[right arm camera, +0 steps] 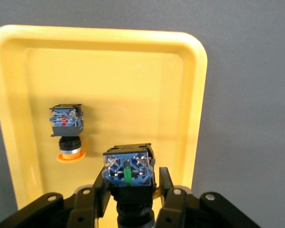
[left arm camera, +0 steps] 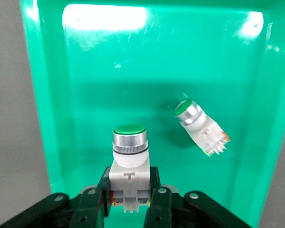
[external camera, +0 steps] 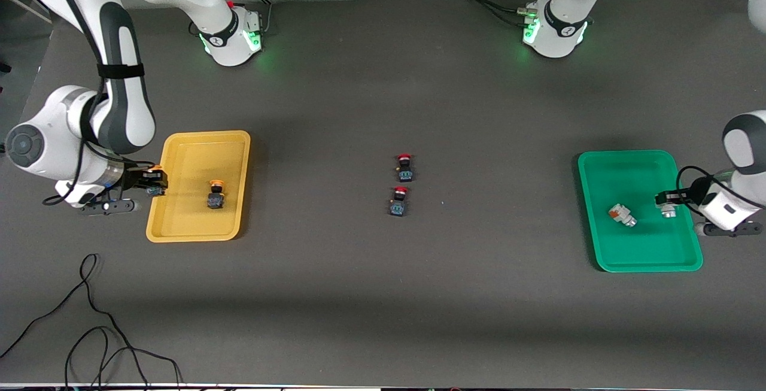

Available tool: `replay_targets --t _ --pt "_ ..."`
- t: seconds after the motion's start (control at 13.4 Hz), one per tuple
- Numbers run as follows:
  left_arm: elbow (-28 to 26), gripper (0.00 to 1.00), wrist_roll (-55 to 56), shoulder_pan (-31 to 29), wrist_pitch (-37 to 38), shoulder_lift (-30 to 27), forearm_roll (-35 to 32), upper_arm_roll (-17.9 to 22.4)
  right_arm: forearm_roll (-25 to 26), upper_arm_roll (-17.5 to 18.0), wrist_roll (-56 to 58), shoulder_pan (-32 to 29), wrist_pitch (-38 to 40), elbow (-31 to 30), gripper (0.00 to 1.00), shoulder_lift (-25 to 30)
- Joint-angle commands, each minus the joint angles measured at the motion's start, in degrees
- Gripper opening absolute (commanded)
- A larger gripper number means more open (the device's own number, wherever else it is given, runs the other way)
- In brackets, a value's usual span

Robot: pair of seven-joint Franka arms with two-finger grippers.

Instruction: Place green and yellow buttons in trays

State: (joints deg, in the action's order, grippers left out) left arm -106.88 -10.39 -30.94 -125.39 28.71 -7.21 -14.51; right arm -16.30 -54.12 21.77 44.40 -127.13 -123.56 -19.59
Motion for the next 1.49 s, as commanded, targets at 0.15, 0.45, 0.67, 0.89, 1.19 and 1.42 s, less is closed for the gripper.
replay_targets --t 0.15,0.45,0.67,0.89,1.19,1.42 --pt "-1.23 0.78 -0.51 -2.63 -5.13 2.06 -2.80 -0.79 -13.02 1.21 9.31 0.60 -7.07 -2.56 0.00 -7.37" --pt "1.48 0.98 -0.69 -2.11 1.16 -1.53 -2.89 -1.05 -25.26 1.56 18.39 1.21 -9.45 -2.39 0.00 -14.15" --pt "8.16 0.98 -0.69 0.17 16.27 -9.34 -3.07 -2.54 -25.27 1.65 18.49 1.21 -9.98 -2.39 0.00 -14.33" --pt "10.37 0.98 -0.69 3.42 26.13 -20.32 -3.07 -2.81 -25.27 1.65 18.40 1.30 -9.45 -2.21 0.88 -13.81" --pt "14.23 0.99 -0.51 9.48 33.62 -27.47 -2.54 -2.81 -25.28 1.39 17.26 1.65 -8.32 -2.13 1.00 -10.92" --pt "15.73 0.99 0.54 16.06 33.02 -27.39 -2.19 -2.46 -23.88 -3.51 15.42 4.71 0.10 0.24 1.00 -8.36"
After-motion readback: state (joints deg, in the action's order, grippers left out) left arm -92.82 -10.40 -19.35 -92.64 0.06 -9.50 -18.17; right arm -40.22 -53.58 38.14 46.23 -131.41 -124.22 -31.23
